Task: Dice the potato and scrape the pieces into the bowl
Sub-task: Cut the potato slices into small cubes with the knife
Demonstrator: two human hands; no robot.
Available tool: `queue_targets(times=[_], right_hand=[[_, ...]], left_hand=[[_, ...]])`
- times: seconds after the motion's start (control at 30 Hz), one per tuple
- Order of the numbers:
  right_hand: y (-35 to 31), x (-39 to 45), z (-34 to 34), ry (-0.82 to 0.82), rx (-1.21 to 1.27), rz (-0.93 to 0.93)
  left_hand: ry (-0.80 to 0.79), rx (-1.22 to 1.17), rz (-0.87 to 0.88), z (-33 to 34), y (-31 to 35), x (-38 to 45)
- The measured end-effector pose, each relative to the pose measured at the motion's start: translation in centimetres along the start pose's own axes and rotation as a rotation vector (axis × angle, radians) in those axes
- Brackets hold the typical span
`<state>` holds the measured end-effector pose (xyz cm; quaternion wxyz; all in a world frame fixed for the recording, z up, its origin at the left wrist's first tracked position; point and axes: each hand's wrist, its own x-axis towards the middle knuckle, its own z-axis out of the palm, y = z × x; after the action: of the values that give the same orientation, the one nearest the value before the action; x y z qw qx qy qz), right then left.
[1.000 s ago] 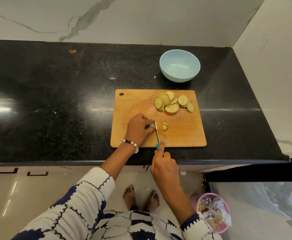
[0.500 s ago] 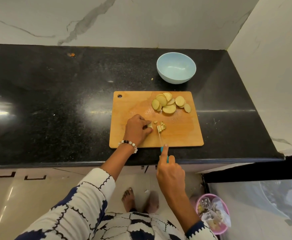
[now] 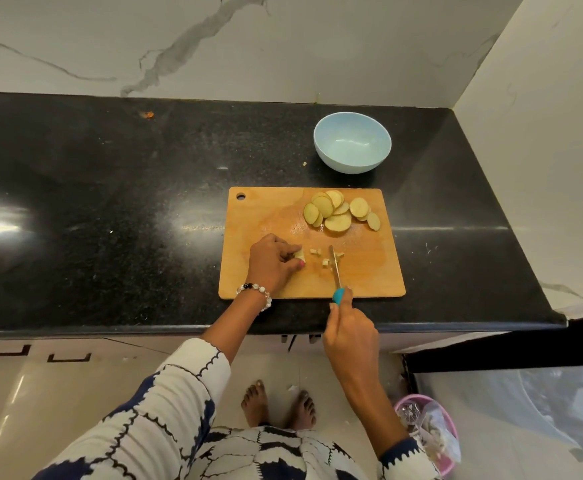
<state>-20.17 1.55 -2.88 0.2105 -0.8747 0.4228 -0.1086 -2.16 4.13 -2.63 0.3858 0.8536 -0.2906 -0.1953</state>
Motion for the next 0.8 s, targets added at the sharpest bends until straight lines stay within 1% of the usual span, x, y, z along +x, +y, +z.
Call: queue_targets(times=[0.13,0.23,0.43,0.57,0.7,0.8], right_hand=[[-0.9,-0.1,-0.5,0.026,0.066,-0.033],[-2.3,0.2,0.1,-0.014,0.090,-0.090],[-2.5,0.5,0.6,-0.097,0.028,-0.110],[-2.5,1.0,0.9,-0.144,-0.076,-0.118],[-3.6,2.0,1.4,-0.199,-0.128,-0.100],[-3.5,1.0,0.9,-0.168,-0.177,-0.133]], left_hand=[[-0.016,0.034,0.006,0.0,0.1,0.1],[-0.023,0.102,0.006,0.1,0.1,0.2],[0.032,0.196,0.013,0.5,0.4,-0.2],[0.053,0.167,-0.013,0.9,0.4,-0.1],[0.055,0.183,0.000,1.0,0.3,-0.1],[0.067,0.171,0.002,1.0,0.2,-0.2]])
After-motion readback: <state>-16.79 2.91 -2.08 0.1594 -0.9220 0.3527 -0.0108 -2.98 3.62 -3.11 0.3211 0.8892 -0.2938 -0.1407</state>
